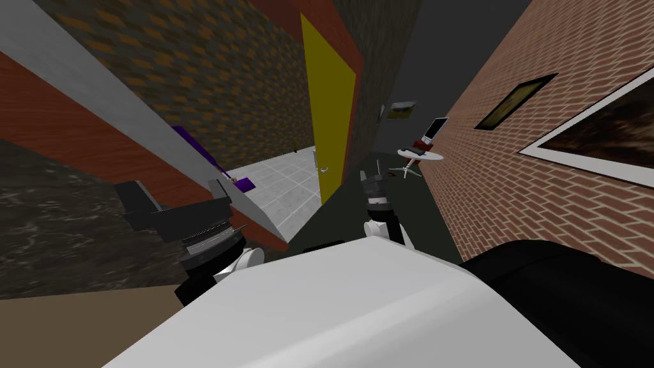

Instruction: Push the door open

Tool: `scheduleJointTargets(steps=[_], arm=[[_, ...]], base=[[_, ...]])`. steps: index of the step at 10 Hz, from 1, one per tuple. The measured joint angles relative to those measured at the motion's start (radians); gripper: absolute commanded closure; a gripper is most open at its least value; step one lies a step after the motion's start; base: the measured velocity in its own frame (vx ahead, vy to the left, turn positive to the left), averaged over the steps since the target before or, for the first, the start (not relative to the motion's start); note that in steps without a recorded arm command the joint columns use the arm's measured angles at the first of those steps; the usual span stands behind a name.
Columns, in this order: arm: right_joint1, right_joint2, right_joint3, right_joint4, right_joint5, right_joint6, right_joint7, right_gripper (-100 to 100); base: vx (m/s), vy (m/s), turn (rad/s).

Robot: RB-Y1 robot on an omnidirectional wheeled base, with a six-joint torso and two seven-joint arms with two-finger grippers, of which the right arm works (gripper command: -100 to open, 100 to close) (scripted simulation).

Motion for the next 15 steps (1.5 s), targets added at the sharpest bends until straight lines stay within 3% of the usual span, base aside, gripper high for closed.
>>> scheduleJointTargets(steps=[10,15], arm=[[-0.082,-0.026,0.066,0.209,0.023,-0.055,-0.009,-100],[-0.139,-0.042,0.102,0.35,0.035,-0.099,-0.017,-100]], base=[[0.107,-0.047,0.01],[0.102,-0.058,0.011]])
